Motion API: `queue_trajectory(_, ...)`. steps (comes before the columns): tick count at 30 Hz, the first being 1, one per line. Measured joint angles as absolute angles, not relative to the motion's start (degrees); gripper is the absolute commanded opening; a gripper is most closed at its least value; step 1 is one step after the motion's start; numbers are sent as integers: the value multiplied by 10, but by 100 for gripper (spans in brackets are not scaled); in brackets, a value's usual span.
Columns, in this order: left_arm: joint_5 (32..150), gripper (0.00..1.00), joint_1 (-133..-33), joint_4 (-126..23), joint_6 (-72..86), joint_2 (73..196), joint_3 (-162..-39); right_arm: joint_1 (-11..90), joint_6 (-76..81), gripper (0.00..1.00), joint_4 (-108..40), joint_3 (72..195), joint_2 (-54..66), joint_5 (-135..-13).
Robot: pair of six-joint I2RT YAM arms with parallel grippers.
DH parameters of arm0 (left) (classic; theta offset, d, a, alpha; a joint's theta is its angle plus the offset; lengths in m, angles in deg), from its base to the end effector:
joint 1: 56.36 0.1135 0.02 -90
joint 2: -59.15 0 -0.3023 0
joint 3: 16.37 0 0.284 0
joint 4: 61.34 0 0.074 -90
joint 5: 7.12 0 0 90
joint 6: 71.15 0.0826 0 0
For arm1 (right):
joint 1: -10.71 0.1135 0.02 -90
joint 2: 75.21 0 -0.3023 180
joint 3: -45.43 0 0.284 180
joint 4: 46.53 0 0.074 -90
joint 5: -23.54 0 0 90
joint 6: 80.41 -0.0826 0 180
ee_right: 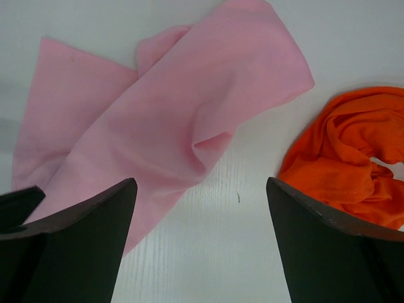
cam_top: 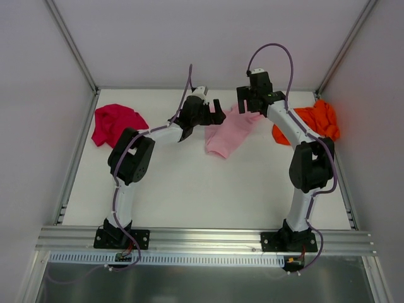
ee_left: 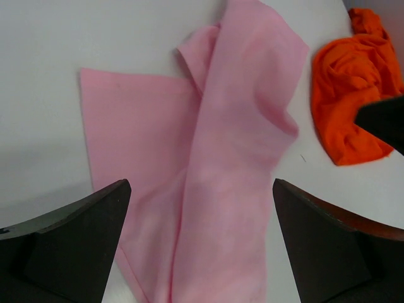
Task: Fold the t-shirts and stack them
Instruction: Move the tshirt to the center of the board
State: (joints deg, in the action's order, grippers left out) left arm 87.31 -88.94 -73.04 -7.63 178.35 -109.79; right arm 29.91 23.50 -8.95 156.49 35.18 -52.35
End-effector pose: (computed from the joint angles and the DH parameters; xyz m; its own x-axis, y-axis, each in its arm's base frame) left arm 0.4810 -0.3149 0.2158 -0.4510 -0.2394 -0.8598 0.4456 0.7743 -0.4493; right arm 0.5095 0.1561 0.3076 -0.5181 -0.4273 -0.7409 -0.2672 0.9038 -0.3343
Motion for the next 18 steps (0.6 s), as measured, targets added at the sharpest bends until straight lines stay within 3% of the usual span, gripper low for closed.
queue_trajectory(10, 853, 99, -847, -591, -110, 1902, -1241, 231, 191, 89, -90, 1564, 341, -517)
queue_trajectory(18, 892, 99, -834, -526, -122, 1944, -1332, 234, 188, 89, -91, 1557, 333, -534)
